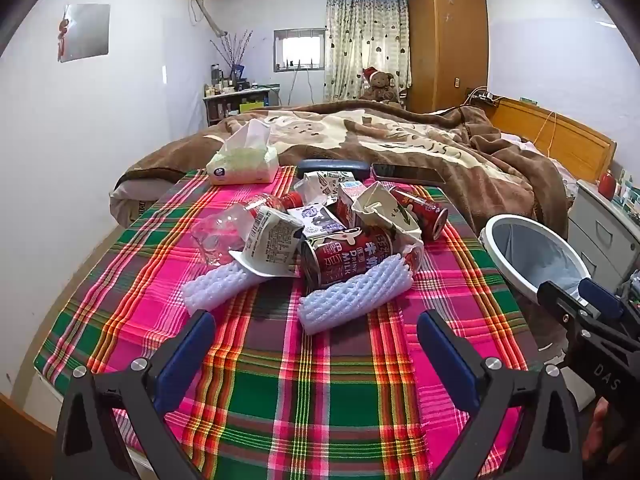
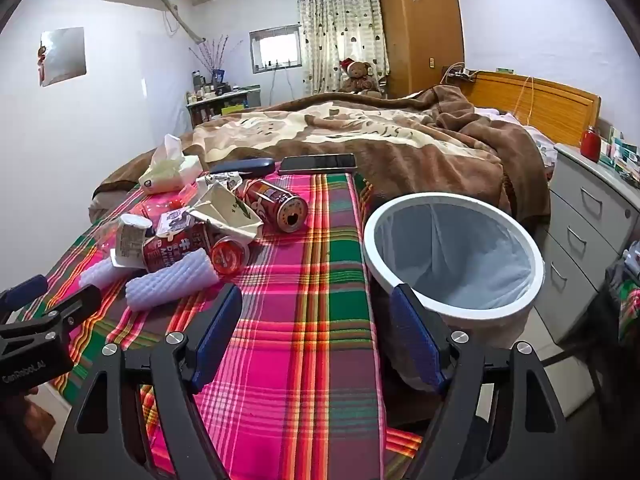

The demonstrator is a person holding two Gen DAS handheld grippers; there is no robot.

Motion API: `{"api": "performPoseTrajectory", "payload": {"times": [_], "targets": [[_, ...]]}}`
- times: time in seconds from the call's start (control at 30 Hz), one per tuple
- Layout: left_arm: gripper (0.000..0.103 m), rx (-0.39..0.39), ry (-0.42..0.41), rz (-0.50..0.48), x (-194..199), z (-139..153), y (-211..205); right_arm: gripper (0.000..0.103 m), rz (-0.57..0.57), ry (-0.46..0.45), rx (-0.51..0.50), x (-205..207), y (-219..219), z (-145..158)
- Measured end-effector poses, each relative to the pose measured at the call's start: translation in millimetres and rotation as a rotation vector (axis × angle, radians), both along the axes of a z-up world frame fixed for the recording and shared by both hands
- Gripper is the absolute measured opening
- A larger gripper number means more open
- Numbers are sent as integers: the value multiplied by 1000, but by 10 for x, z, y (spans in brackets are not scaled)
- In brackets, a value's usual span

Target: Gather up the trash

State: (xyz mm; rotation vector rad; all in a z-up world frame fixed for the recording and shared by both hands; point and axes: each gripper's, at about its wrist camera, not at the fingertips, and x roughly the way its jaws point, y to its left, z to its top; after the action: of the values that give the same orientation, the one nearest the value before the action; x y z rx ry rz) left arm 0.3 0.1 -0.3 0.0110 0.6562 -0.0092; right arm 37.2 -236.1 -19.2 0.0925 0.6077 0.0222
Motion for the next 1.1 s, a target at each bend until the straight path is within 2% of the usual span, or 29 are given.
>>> {"api": "performPoseTrajectory", "payload": {"times": [0.23,0.33,1.1], "targets": [[102,-23,28,-5,85,-35,-6,78,-1,22,-10,-58,2,21],[102,-20,-1,5,-9,-1,26,78,-8,27,-16,4,27,-8],[102,-18,-7,-8,-29,-57,31,78,-23,24,-22,-33,26,34]]}}
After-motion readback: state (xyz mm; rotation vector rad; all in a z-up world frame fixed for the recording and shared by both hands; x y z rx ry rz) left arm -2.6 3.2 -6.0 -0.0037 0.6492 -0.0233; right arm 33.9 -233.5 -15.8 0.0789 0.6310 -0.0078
